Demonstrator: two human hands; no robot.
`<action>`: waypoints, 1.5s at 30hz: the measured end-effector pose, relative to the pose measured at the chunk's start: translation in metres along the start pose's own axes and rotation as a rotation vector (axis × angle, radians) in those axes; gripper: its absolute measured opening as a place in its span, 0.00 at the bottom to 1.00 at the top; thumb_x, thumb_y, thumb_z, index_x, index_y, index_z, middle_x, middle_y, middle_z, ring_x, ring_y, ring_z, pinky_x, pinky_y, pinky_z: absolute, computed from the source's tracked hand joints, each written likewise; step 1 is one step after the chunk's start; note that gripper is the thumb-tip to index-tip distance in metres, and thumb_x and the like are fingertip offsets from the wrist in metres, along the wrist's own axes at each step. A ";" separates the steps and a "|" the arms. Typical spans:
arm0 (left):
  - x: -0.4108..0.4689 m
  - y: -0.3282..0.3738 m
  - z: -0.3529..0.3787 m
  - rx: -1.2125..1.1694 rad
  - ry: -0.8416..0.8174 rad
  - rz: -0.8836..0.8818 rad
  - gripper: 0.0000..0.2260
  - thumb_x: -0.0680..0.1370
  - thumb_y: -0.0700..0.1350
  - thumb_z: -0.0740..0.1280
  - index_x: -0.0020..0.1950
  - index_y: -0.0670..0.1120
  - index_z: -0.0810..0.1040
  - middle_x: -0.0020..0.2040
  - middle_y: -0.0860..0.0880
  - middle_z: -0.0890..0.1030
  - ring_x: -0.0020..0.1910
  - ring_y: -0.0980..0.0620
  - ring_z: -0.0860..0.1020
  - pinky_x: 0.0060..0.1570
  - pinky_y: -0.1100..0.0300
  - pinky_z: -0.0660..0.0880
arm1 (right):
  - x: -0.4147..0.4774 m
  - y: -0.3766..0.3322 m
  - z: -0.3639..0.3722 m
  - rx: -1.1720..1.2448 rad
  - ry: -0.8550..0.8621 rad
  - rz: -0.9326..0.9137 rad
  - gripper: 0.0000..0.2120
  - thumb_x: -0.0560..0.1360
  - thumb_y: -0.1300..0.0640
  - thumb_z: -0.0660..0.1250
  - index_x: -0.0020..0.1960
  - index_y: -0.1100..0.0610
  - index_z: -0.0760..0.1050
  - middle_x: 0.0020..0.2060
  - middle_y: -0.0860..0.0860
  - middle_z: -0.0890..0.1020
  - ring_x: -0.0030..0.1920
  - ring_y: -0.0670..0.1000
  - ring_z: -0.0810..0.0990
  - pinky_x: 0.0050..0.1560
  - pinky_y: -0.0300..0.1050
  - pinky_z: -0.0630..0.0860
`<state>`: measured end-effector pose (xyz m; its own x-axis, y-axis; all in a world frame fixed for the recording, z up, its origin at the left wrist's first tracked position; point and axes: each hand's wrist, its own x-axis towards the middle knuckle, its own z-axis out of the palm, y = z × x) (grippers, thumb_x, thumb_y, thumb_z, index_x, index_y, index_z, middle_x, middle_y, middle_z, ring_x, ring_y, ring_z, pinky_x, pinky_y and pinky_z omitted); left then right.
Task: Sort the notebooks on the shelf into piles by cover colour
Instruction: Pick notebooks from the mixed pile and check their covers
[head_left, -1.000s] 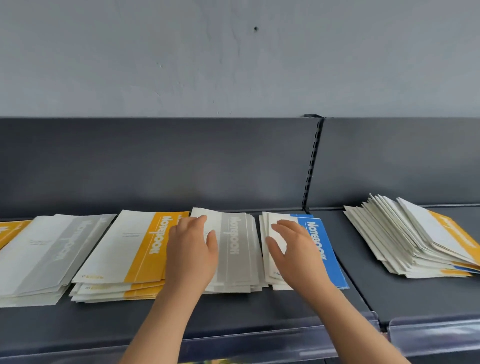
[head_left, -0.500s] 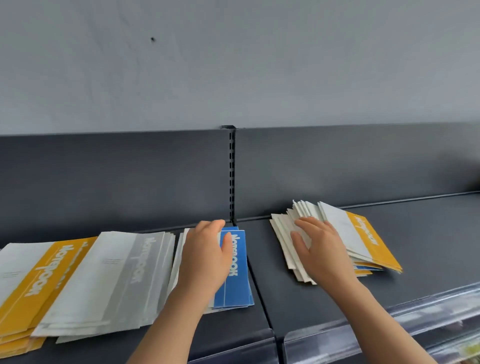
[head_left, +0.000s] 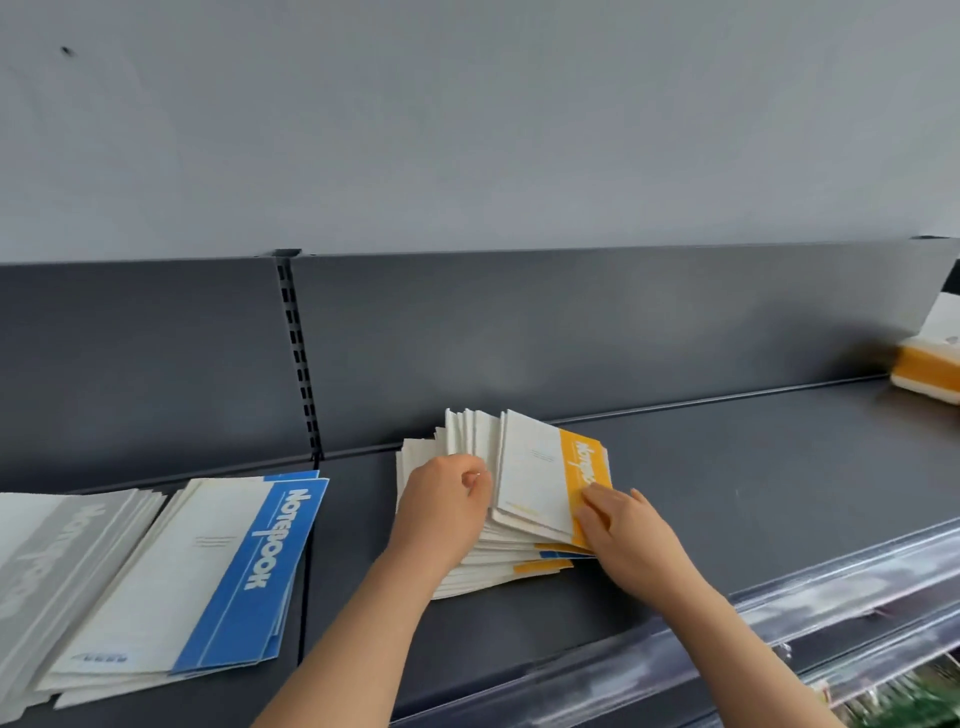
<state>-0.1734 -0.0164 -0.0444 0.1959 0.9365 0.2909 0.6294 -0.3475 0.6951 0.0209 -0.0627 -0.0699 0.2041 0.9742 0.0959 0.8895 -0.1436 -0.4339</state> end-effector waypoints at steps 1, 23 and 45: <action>0.001 0.002 0.003 0.001 0.004 -0.012 0.11 0.77 0.44 0.61 0.36 0.45 0.74 0.26 0.52 0.71 0.26 0.57 0.66 0.31 0.60 0.68 | -0.001 0.001 -0.001 0.009 -0.014 -0.044 0.14 0.81 0.54 0.50 0.49 0.57 0.73 0.49 0.52 0.79 0.50 0.54 0.76 0.74 0.48 0.55; -0.001 0.010 -0.003 -0.016 0.105 -0.296 0.05 0.78 0.42 0.60 0.50 0.41 0.68 0.43 0.47 0.75 0.34 0.54 0.72 0.26 0.63 0.65 | -0.004 0.004 -0.001 0.226 0.001 -0.156 0.16 0.82 0.55 0.51 0.64 0.57 0.73 0.65 0.49 0.74 0.67 0.52 0.64 0.73 0.43 0.54; -0.038 -0.017 -0.043 -0.403 0.311 -0.321 0.11 0.80 0.43 0.61 0.62 0.53 0.69 0.56 0.56 0.77 0.51 0.55 0.77 0.34 0.68 0.75 | -0.003 -0.070 0.004 0.414 -0.014 -0.170 0.21 0.79 0.48 0.59 0.69 0.54 0.67 0.53 0.45 0.75 0.59 0.50 0.74 0.71 0.54 0.63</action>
<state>-0.2236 -0.0486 -0.0393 -0.2242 0.9611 0.1612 0.2738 -0.0967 0.9569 -0.0433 -0.0549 -0.0432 0.0614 0.9806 0.1861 0.6709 0.0975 -0.7351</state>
